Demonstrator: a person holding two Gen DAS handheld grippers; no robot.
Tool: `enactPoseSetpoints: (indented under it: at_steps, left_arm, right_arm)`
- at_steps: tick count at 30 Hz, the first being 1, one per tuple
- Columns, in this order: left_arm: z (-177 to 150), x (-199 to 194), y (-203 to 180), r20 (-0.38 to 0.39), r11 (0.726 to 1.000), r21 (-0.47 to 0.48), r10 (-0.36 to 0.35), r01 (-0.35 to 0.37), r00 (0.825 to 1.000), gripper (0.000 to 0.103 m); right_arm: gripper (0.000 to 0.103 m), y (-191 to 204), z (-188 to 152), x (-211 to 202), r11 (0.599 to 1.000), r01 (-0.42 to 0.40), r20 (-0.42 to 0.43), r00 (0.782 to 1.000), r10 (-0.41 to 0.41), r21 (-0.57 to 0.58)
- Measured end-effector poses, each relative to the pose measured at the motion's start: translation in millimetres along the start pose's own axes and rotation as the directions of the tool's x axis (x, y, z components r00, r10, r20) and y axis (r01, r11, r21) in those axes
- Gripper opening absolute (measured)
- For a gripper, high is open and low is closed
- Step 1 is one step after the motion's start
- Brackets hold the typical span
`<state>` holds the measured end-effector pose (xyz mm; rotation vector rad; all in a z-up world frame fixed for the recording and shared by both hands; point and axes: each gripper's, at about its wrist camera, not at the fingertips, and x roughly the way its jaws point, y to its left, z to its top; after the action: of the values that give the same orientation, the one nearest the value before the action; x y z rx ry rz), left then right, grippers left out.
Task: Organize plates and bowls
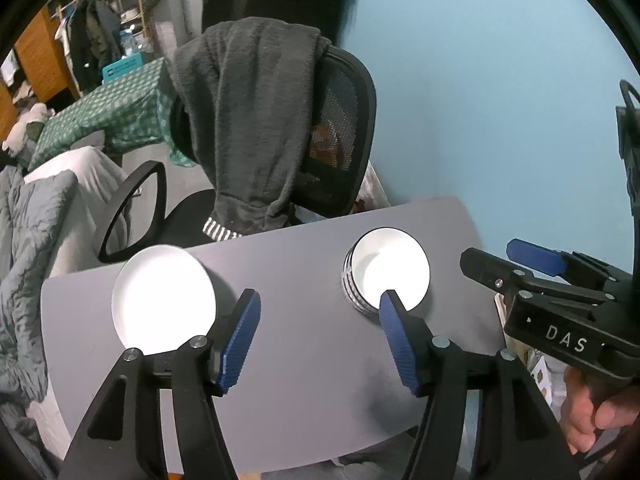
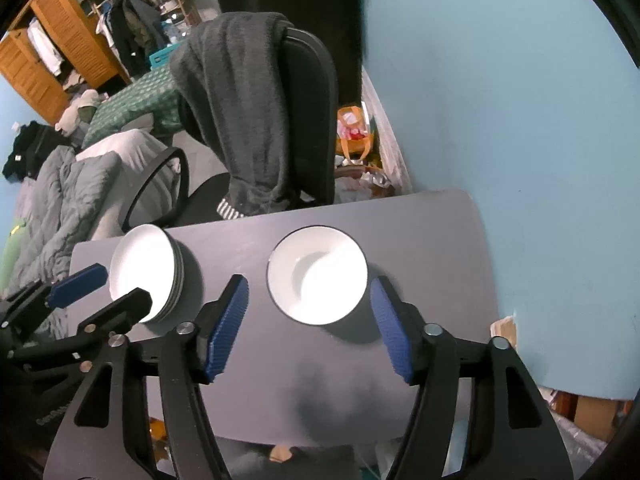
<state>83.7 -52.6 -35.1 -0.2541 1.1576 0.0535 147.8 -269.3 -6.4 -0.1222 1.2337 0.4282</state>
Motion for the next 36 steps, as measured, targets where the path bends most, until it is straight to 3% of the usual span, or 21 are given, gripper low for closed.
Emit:
enactPoseSetpoints:
  at_steps: [18, 29, 36]
  left_arm:
    - [-25.2, -41.7, 62.0, 0.028, 0.997, -0.073, 0.016, -0.014, 0.999, 0.069]
    - [-19.8, -33.3, 72.7, -0.010, 0.999, -0.040, -0.009, 0.008, 1.000, 0.069]
    - [-8.3, -7.7, 59.1, -0.047, 1.000, -0.018, -0.018, 0.017, 0.999, 0.069]
  right_arm:
    - [0.069, 47.0, -11.3, -22.4, 0.999, -0.017, 0.033, 0.999, 0.019, -0.047]
    - [0.069, 52.0, -9.3, -9.6, 0.999, 0.017, 0.002, 1.000, -0.017, -0.048]
    - [0.069, 29.3, -5.3, 9.3, 0.998, 0.037, -0.038, 0.999, -0.039, -0.054]
